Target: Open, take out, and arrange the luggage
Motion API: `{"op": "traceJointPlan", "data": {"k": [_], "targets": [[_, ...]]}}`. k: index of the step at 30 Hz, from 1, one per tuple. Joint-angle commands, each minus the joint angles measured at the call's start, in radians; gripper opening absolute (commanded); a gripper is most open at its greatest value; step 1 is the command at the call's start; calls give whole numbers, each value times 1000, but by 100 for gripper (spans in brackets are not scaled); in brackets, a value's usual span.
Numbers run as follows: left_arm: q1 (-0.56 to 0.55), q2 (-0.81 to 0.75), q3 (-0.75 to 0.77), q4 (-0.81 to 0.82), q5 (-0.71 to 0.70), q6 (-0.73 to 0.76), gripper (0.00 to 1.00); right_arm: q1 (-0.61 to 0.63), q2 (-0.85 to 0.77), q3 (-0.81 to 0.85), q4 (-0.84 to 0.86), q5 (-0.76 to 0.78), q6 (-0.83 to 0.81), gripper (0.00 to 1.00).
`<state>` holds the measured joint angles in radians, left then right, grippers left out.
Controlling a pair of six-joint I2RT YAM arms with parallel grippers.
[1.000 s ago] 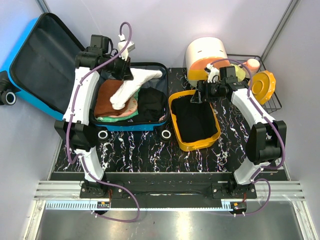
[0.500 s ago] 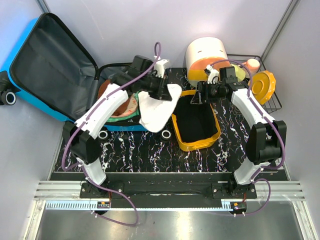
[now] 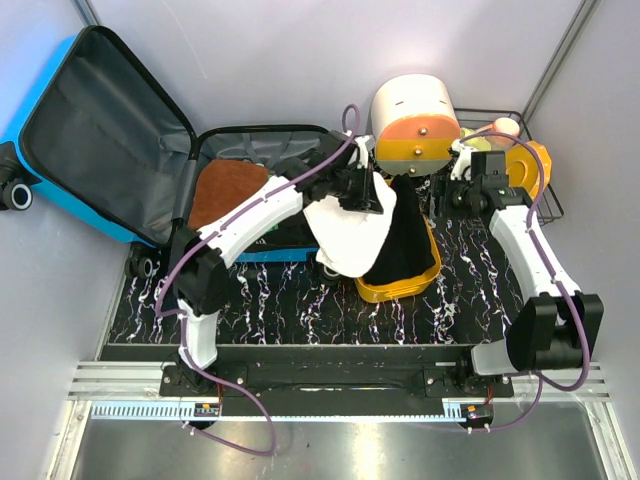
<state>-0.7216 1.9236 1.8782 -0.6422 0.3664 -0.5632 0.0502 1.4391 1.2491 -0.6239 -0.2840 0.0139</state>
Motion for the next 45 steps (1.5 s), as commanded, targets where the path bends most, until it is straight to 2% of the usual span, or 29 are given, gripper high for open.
{"op": "traceJointPlan", "data": {"k": [1, 5, 9, 12, 13, 18, 23, 25, 28, 29, 30, 33, 36, 37, 38, 40, 41, 45], "targets": [[-56, 43, 64, 93, -55, -145, 0, -7, -60, -82, 10, 132, -2, 71], [-102, 84, 84, 125, -47, -184, 0, -10, -78, -158, 1, -3, 1, 70], [-157, 126, 82, 183, -49, -185, 0, -12, -51, -198, 1, -32, 14, 63], [-168, 164, 55, 238, -3, -205, 0, -12, -32, -209, -7, -56, 21, 53], [-168, 191, 53, 242, -1, -199, 0, -12, -29, -211, -8, -67, 21, 47], [-171, 291, 48, 256, 67, -20, 0, -12, -46, -223, -43, -107, 21, 27], [-171, 328, 38, 251, 193, 208, 0, -10, -69, -231, -57, -136, 27, 19], [-164, 312, 50, 233, 312, 275, 0, -10, -68, -231, -63, -153, 40, 15], [-165, 250, 77, 135, 381, 474, 23, -10, -69, -235, -73, -175, 50, 11], [-162, 230, 93, 62, 381, 506, 37, -12, -71, -235, -74, -175, 54, 11], [-154, 191, 107, 27, 376, 534, 62, -12, -74, -237, -74, -175, 55, 11], [-89, 97, 151, -63, 423, 587, 99, -12, -85, -235, -79, -167, 57, 13], [34, 13, 191, -173, 466, 669, 99, -10, -105, -228, -83, -152, 49, 32], [72, -6, 211, -213, 471, 731, 99, -10, -117, -211, -83, -149, 34, 43], [159, -24, 211, -293, 474, 762, 99, -12, -124, -198, -85, -136, 26, 48], [258, -77, 204, -365, 456, 856, 99, -12, -134, -156, -85, -124, 8, 60], [363, -102, 200, -439, 453, 894, 99, -12, -135, -140, -85, -119, 3, 68], [620, -114, 196, -606, 388, 1072, 94, -12, -115, -59, -79, -115, -9, 78]]}}
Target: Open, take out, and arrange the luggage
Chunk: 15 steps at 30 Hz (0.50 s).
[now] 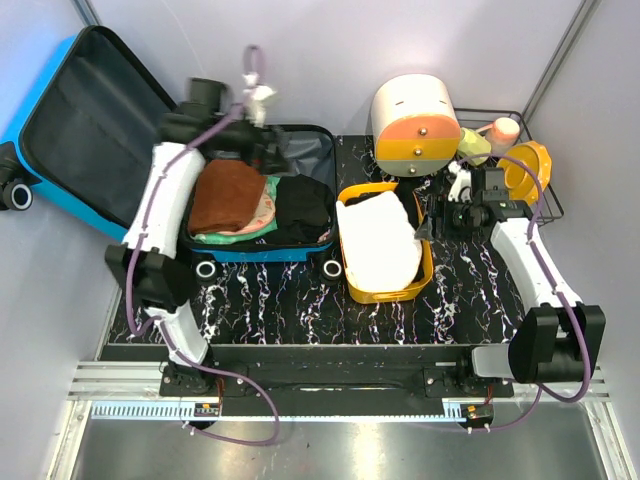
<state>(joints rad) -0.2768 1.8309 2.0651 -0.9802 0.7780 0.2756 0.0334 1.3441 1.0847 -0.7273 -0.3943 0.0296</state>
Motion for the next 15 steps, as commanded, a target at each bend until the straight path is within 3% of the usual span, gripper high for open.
{"op": "traceJointPlan", "data": {"k": [1, 4, 8, 12, 15], "targets": [[217, -15, 13, -309, -46, 304, 91, 6, -5, 136, 28, -5, -25, 79], [352, -10, -48, -370, -135, 341, 84, 7, 32, 181, 32, -8, -25, 81], [479, -65, -200, -246, -216, 255, 86, 7, 76, 221, 34, -18, -23, 82], [496, -96, -310, -124, -315, 180, 87, 5, 108, 245, 43, -31, -17, 82], [496, -73, -329, -101, -304, 137, 87, 5, 133, 264, 45, -37, -11, 82]]}}
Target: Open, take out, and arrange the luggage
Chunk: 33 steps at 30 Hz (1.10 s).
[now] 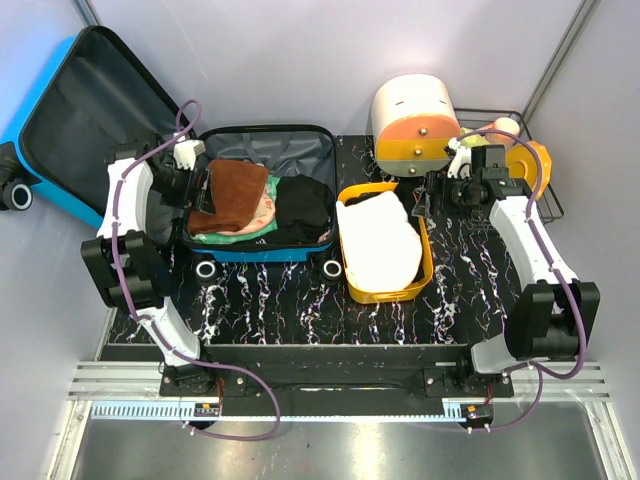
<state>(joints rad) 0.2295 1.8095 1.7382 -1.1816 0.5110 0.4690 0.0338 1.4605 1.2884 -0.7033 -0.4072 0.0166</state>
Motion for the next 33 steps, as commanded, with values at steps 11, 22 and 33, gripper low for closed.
{"op": "traceJointPlan", "data": {"k": [11, 22, 33], "targets": [[-19, -77, -71, 94, 78, 15, 86, 5, 41, 88, 19, -12, -4, 83], [-12, -139, 18, -363, 270, 590, 86, 5, 40, 81, 7, -25, -10, 83], [-10, -95, -20, -308, 175, 914, 70, 6, 41, 88, 10, -45, -3, 83]]}}
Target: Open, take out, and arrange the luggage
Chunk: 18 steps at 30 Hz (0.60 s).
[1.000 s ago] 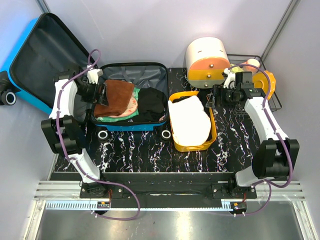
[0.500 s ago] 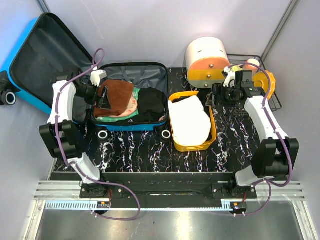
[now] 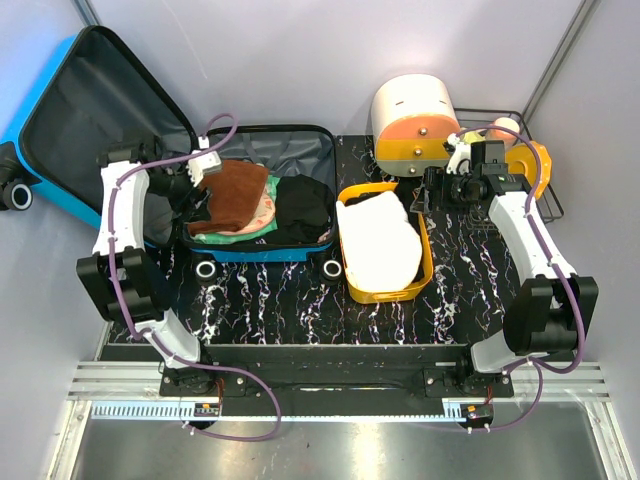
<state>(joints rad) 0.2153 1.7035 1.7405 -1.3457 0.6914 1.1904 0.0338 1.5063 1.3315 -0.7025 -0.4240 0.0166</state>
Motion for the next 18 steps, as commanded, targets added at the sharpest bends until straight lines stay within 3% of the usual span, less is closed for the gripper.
{"op": "traceJointPlan", "data": {"k": [1, 9, 18], "targets": [[1, 8, -36, -126, -7, 239, 68, 5, -4, 44, 8, -27, -3, 83], [-16, 7, -137, -70, -78, 377, 65, 5, -12, 31, 3, -16, -7, 83], [-36, -5, -239, 97, -90, 344, 64, 6, 3, 37, 3, -13, -7, 83]]}}
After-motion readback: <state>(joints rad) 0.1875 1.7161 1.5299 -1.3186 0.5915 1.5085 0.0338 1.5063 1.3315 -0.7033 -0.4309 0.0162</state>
